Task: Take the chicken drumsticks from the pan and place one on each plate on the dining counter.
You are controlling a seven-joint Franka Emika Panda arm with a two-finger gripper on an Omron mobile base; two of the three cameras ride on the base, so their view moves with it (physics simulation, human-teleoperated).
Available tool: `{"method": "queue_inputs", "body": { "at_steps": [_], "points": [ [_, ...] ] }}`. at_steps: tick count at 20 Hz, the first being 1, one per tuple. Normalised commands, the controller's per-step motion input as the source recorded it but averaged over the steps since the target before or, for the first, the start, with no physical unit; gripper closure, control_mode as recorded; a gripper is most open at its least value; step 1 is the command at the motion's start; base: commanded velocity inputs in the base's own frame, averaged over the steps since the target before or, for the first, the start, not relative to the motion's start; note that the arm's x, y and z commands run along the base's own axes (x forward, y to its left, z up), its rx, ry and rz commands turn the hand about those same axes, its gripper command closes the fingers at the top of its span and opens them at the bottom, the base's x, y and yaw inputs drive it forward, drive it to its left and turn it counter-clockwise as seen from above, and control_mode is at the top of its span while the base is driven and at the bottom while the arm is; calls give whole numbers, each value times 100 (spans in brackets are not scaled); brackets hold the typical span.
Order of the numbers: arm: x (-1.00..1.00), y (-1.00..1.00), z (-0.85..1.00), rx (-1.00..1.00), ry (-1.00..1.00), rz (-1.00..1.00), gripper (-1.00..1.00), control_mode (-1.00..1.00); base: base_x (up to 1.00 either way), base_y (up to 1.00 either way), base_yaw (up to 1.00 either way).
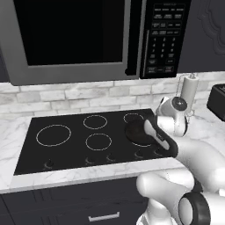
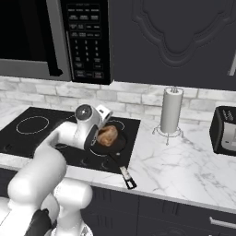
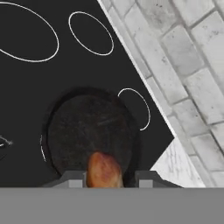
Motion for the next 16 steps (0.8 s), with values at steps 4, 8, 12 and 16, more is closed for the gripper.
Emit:
{"method": "queue_inputs", "body": {
  "at_steps": [4,8,12,16],
  "points": [
    [-76,0,76,14,1,-3,100,-100,0,0,0],
    [-78,-3,61,16,0,-6,100,-100,0,0,0],
    [-66,-7,54,8,4,-4,100,-100,0,0,0],
    [-47,-4,59,1,22,-8,100,-100,0,0,0]
  ]
}}
